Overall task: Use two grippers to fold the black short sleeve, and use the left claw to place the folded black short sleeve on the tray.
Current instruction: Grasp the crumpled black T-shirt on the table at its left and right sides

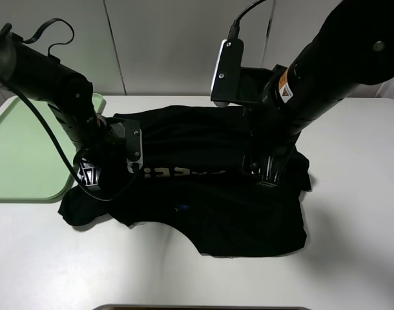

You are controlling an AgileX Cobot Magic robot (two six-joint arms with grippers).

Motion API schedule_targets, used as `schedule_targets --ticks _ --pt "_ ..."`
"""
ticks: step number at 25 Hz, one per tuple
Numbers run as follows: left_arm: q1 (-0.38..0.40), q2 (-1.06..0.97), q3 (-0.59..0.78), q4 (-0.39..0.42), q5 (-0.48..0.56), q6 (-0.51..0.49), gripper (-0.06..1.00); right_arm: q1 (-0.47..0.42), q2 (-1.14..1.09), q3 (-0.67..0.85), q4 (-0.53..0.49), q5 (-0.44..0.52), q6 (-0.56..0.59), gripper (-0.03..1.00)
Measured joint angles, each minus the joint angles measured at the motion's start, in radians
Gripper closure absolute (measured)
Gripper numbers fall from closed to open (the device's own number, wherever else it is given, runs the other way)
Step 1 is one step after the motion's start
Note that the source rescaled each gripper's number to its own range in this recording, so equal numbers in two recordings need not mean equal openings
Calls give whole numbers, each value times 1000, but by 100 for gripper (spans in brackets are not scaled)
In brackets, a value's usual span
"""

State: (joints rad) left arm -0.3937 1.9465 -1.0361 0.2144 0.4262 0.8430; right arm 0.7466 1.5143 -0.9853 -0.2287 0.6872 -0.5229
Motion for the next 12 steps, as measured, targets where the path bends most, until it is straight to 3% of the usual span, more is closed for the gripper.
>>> schedule_targets --ticks 12 --pt "1 0 0 0 -10 0 9 -138 199 0 -91 -35 -84 -3"
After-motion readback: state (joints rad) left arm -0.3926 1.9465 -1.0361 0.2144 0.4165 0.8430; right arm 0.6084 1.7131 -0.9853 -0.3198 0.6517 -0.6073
